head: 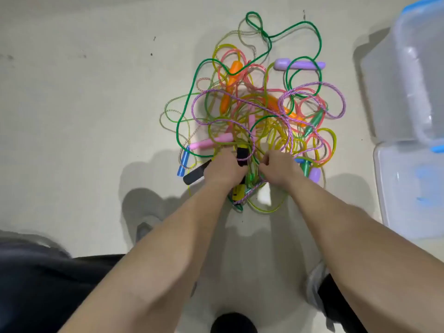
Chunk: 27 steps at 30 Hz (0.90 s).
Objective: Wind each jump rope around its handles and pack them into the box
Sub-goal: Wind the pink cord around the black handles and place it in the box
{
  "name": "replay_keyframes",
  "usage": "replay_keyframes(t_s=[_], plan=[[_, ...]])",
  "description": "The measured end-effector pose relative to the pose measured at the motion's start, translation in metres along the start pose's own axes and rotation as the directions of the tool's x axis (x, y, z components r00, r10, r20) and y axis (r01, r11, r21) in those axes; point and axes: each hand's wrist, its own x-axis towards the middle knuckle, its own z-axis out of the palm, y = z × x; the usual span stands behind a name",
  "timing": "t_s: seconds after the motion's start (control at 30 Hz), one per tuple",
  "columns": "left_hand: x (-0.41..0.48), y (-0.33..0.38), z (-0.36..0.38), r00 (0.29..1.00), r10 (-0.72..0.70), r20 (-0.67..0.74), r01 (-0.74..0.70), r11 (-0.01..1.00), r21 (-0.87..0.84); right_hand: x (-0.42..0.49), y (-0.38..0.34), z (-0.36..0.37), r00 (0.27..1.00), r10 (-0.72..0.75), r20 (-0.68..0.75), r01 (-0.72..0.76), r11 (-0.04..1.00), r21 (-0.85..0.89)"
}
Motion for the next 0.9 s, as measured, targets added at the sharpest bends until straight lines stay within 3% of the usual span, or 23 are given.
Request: replay_keyframes(t_s=[0.17, 0.33, 0.4, 0.5, 0.57, 0.67, 0.7, 0.9], plan=[[-0.01, -0.005, 0.013, 0.999, -0.038, 0.036, 0.037, 0.999, 0.013, -0.019, 0.004, 0.0, 1.0, 0.01, 0.018, -0.011, 0.999, 0.044], [-0.037, -0.012, -0.006, 0.992, -0.082, 0.097, 0.103, 0.965, -0.241, -0.051, 0.003, -0.008, 0.999, 0.026, 0.024, -0.029, 0.99, 0.141], [-0.051, -0.017, -0.011, 0.982, -0.123, 0.147, 0.177, 0.873, -0.454, -0.065, -0.006, -0.007, 0.997, -0.039, 0.061, 0.028, 0.985, 0.168], [-0.076, -0.026, -0.014, 0.952, -0.172, 0.253, 0.305, 0.595, -0.743, -0.089, -0.026, 0.005, 0.977, -0.161, 0.142, 0.142, 0.981, 0.134], [-0.087, -0.039, -0.012, 0.945, -0.164, 0.284, 0.328, 0.477, -0.815, -0.102, -0.036, 0.018, 0.965, -0.204, 0.167, 0.205, 0.979, 0.01], [-0.095, -0.058, -0.006, 0.958, -0.172, 0.228, 0.278, 0.38, -0.882, -0.111, -0.037, 0.032, 0.974, -0.193, 0.12, 0.216, 0.949, -0.231], [-0.096, -0.064, -0.006, 0.964, -0.175, 0.201, 0.253, 0.369, -0.894, -0.111, -0.034, 0.035, 0.98, -0.172, 0.101, 0.193, 0.947, -0.257], [-0.081, -0.083, -0.011, 0.991, -0.122, 0.052, 0.113, 0.57, -0.814, -0.114, -0.009, 0.045, 0.999, -0.021, 0.036, 0.026, 0.99, -0.141]])
